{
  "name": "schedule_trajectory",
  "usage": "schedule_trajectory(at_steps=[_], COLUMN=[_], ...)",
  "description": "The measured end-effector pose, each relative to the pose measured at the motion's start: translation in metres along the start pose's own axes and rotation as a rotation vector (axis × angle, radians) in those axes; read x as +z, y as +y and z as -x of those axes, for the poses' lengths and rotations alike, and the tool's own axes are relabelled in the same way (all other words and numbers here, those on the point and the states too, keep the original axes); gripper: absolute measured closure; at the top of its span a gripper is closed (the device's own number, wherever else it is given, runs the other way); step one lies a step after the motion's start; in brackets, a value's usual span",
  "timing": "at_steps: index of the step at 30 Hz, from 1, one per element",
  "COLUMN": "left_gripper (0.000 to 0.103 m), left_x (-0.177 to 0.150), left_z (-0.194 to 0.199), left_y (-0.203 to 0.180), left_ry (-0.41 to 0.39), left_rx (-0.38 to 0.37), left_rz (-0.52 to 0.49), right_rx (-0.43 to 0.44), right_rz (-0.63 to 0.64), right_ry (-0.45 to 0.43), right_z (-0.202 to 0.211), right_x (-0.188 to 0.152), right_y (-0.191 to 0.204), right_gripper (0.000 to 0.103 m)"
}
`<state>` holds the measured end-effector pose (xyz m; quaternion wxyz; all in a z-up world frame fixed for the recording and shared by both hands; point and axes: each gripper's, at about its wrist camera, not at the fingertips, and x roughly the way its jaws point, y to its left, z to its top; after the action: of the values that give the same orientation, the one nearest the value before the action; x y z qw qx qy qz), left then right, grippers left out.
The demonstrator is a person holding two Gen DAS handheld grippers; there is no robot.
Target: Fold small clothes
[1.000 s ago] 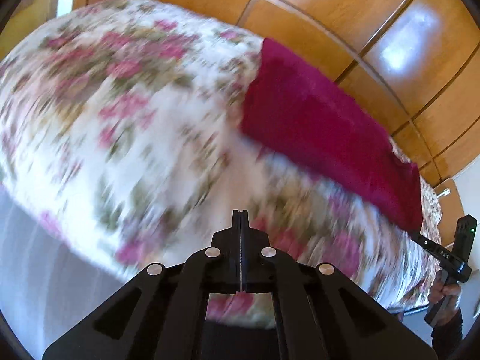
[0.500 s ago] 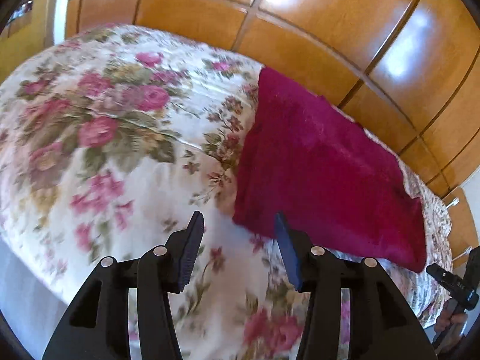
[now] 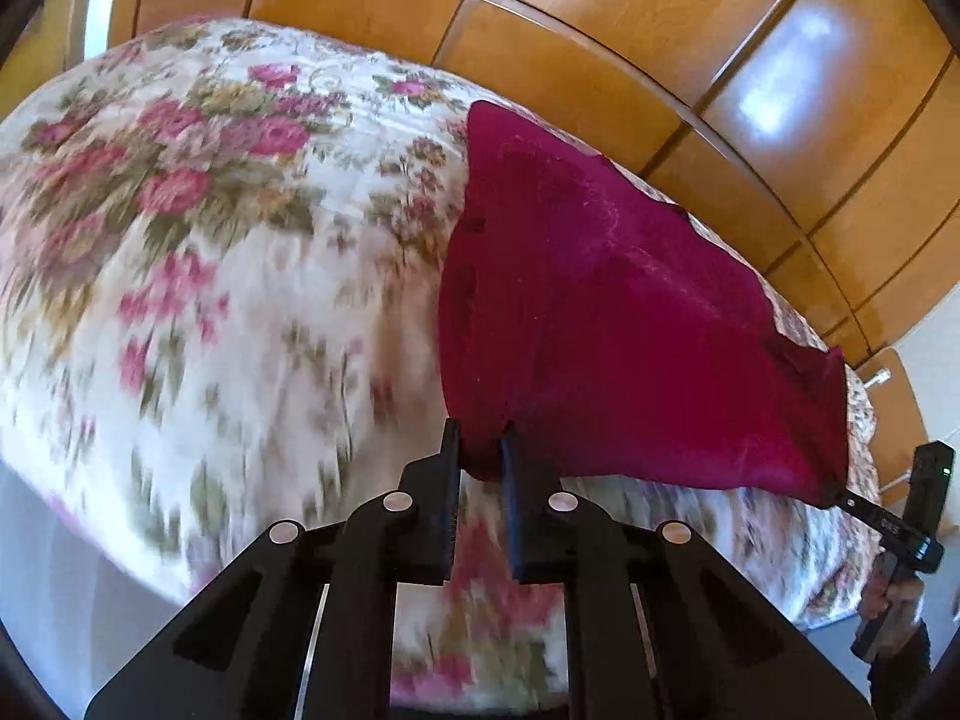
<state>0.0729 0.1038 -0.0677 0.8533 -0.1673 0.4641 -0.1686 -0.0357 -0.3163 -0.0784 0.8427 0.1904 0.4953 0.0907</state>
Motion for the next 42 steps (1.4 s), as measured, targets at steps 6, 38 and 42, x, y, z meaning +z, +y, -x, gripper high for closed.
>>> schedule_trajectory(at_steps=[6,38,42], left_gripper=[0.089,0.096,0.096], left_x=[-0.033,0.100,0.139], left_z=[0.020,0.004,-0.025], left_y=[0.001,-0.047,-0.046], left_ry=[0.032,-0.238,-0.241], left_rx=[0.008,-0.023,0.035], left_rz=[0.010,-0.127,-0.127], right_rx=[-0.005,-0.150,-0.156], right_rz=[0.006,0.112,0.050], right_ry=[0.053,-0.287,-0.286], right_z=[0.002,0.003,-0.027], right_x=[-0.008,0.142,0.187], right_y=[-0.010,0.033,0.014], right_gripper=[0.074,0.095,0.095])
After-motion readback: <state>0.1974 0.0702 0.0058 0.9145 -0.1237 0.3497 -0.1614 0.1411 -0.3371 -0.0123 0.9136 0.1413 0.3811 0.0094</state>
